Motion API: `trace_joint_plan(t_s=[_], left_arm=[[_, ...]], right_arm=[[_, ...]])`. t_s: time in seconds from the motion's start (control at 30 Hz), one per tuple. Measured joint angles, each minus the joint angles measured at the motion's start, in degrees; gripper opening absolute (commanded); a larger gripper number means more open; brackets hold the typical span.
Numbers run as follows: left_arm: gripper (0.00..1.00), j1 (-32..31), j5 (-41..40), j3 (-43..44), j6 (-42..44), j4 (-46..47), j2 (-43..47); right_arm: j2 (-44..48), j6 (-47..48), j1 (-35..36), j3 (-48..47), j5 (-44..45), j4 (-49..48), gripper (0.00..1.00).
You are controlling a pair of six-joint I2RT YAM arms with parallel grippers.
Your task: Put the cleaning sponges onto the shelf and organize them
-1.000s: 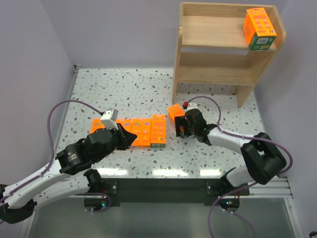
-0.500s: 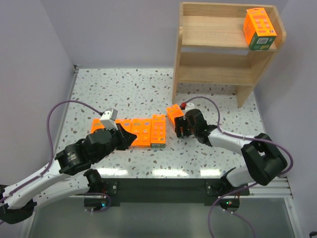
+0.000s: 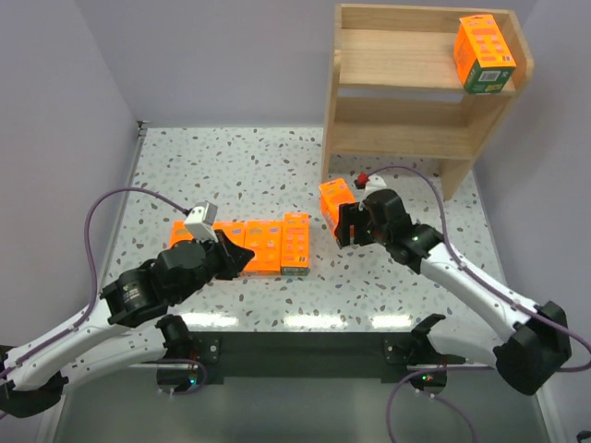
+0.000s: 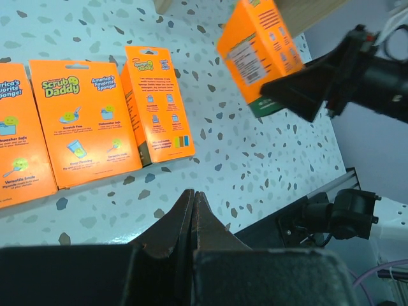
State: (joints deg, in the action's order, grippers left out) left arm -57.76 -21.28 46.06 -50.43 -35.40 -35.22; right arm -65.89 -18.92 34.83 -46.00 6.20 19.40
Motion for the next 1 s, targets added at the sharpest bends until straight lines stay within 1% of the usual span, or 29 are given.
trace_joint_plan(t_s=[0.07,0.1,0.17,0.2,0.3,0.37,0.47,0.53,0.67,0.73,0.77,0.87,1.0], left_arm=[[0.0,0.0,0.02,0.0,0.02,0.04,0.0],[0.0,0.0,0.02,0.0,0.04,0.09,0.0],[0.0,0.0,0.04,0.11,0.11,0.09,-0.04],[0.0,0.0,0.04,0.2,0.28,0.15,-0.09],[0.0,0.0,0.11,0.72,0.59,0.33,-0.57],[0.0,0.0,0.33,1.27,0.76,0.59,-1.2],[0.0,0.0,0.83,1.84,1.53,1.22,-2.19],[0.0,0.0,1.29,2.12,1.84,1.49,-2.69],[0.0,0.0,1.77,2.93,2.23,1.79,-3.43],[0.0,0.0,1.99,3.45,2.51,1.9,-3.56],[0.0,0.0,2.08,3.78,2.73,1.9,-3.54],[0.0,0.0,2.27,4.11,3.1,1.99,-3.26],[0.0,0.0,2.6,4.13,3.1,1.97,-2.73]], right_arm=[[3.98,-0.74,0.0,-4.72,-0.52,5.33,0.15],[5.38,-1.01,0.0,-6.99,-1.07,7.41,0.11],[8.17,-1.31,0.0,-13.42,-1.95,12.66,0.08],[9.18,-1.44,0.0,-16.92,-2.51,14.78,0.04],[10.29,-1.66,0.04,-28.22,-2.6,20.94,0.01],[9.49,-1.86,0.04,-36.52,-0.98,25.11,0.0],[4.52,-1.62,0.04,-51.6,5.33,31.26,0.0],[0.42,-1.27,0.04,-60.72,9.75,33.42,0.0],[-11.1,0.63,-0.31,-79.43,18.36,37.99,0.0],[-16.87,1.64,-1.7,-86.6,20.72,39.17,0.0],[-21.29,2.36,-2.8,-90.86,21.59,39.82,0.0],[-27.17,2.56,-8.92,-95.51,18.51,42.05,0.0],[-31.58,3.13,-18.08,-96.26,16.46,42.88,0.0]])
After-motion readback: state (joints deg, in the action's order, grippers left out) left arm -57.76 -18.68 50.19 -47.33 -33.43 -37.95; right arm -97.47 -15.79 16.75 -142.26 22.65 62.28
